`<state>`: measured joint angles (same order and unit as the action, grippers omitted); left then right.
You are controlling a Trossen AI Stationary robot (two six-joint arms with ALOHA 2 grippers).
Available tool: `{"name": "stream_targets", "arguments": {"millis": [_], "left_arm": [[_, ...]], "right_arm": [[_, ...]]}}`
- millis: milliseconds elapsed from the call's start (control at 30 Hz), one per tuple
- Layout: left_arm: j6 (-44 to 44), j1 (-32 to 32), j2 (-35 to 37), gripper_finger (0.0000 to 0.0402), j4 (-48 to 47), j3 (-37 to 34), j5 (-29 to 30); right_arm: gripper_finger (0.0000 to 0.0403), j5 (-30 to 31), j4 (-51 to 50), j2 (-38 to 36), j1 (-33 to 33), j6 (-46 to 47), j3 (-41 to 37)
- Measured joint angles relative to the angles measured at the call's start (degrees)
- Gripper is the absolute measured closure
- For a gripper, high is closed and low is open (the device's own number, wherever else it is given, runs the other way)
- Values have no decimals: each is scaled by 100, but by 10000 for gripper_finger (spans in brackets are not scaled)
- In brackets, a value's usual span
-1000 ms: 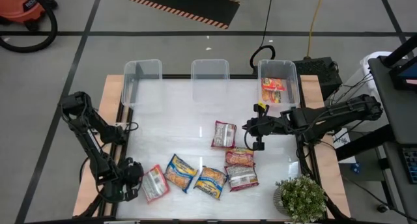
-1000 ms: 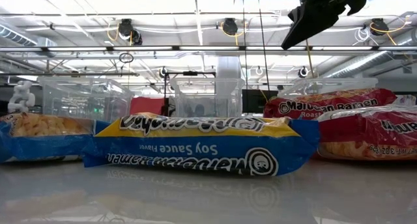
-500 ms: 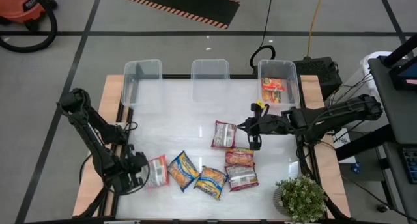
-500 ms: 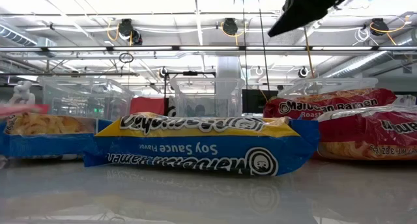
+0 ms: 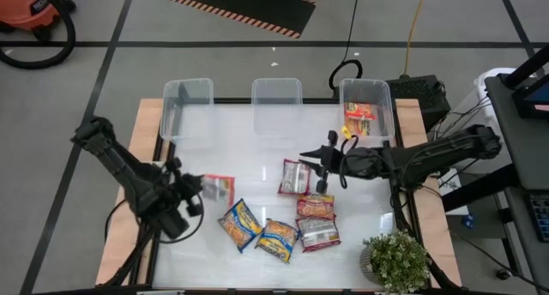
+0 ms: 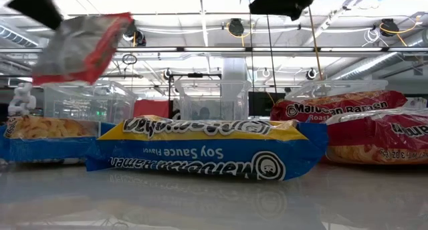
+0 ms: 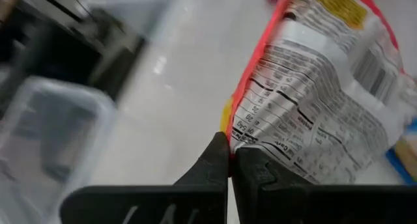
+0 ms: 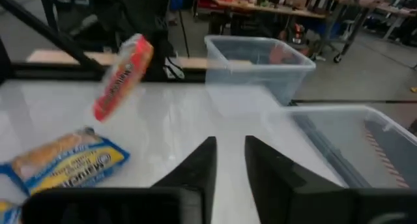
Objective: Sort Maruchan noodles
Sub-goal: Put the orange noodle pack into the right transparent bin
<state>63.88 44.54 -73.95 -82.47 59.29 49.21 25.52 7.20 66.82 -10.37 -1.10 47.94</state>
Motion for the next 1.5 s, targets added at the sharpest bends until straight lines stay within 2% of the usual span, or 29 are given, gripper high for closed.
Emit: {"name": "stream_targets", "arguments": {"millis": [100, 200, 300, 433, 533, 733, 833, 1000, 1200, 1367, 1500], "left_arm": [[-861, -553, 0, 400, 393, 105, 497], [-2033, -1138, 0, 400, 1225, 138, 823], [-3297, -1681, 0, 400, 2262, 138, 887], [-4849, -2260, 0, 400, 3724, 103, 812], [-5609, -2551, 0, 400, 4415, 94, 590], [-6150, -2894, -166, 400, 4999, 87, 210], [-6208, -2955, -372, 400, 5194, 94, 178], [-6390, -3020, -762, 400, 5515, 87, -19], [-6860, -3087, -1123, 400, 6319, 87, -336], [-7166, -3172, -1235, 400, 6710, 87, -483], [-7180, -3288, -1271, 400, 6724, 87, -517]], "right_arm": [[293, 0, 517, 317, 0, -2, 0], [262, -2, 1079, 788, 0, -38, 0], [234, 5, 1538, 1279, 3, -160, 37], [206, 11, 1646, 1737, 43, -222, 282], [191, 25, 1569, 1866, 50, -234, 434], [179, 766, 1480, 1893, 55, -329, 511], [179, 734, 1506, 1893, 65, -24, 511], [179, 167, 1542, 1893, 141, 825, 514], [179, 73, 1181, 1893, 197, 1060, 514], [179, -720, 760, 1893, 435, 1416, 514], [179, -791, 530, 1893, 516, 1425, 514]]}}
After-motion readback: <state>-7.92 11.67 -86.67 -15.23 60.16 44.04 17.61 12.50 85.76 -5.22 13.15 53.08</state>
